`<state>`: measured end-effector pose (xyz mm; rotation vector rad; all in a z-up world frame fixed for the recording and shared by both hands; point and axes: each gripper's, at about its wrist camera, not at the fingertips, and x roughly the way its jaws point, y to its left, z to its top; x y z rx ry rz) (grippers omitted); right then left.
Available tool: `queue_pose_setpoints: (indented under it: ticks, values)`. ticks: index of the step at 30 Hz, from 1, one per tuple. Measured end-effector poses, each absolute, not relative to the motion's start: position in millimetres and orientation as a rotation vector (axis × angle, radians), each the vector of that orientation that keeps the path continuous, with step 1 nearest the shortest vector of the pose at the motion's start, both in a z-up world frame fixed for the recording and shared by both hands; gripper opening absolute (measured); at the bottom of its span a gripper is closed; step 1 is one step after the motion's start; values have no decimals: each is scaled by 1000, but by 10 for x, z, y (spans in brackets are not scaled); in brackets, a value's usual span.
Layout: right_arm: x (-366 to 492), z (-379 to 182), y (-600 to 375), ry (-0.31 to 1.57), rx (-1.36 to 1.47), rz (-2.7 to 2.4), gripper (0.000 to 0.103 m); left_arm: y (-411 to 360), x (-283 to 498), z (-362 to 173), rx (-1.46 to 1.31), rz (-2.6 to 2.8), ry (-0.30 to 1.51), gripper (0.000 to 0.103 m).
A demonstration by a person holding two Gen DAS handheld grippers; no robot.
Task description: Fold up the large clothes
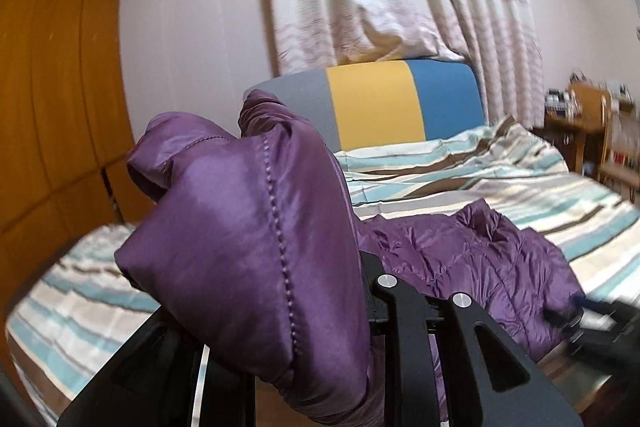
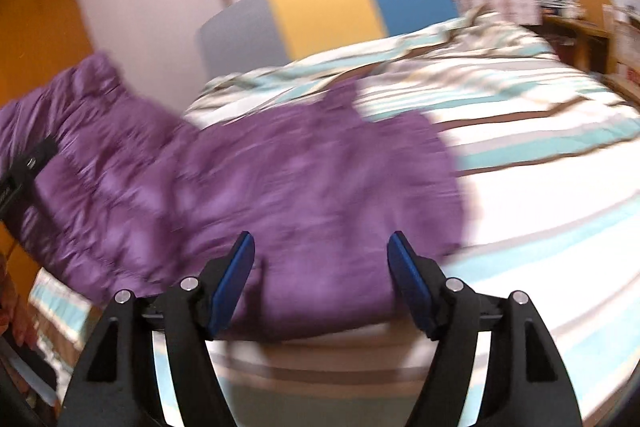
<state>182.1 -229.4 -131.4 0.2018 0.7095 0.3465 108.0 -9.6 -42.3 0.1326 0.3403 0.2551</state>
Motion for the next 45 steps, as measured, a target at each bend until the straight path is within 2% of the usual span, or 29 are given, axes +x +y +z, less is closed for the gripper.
queue_pose_setpoints:
  ticks: [7,17,29,39,45]
  values:
    - [1951,-1344,-2925,702,150,48,75,-356,1198,-410,200,204,339,21]
    - [2114,-1359,-3306,702,178,-78,75,-842,1455,-480,290,91,349,21]
    - [2158,-1433,-3318,726,160,-144,75,-1419,1681,-821,419,-27,407,21]
    - [2233,-1489,-3276,754,121,-173,74,-1576,1761,-1105,444,-79,473,21]
    - [2242,-1501,-3281,764,111,-175,74,-1583,1703,-1246,421,-112,492,36]
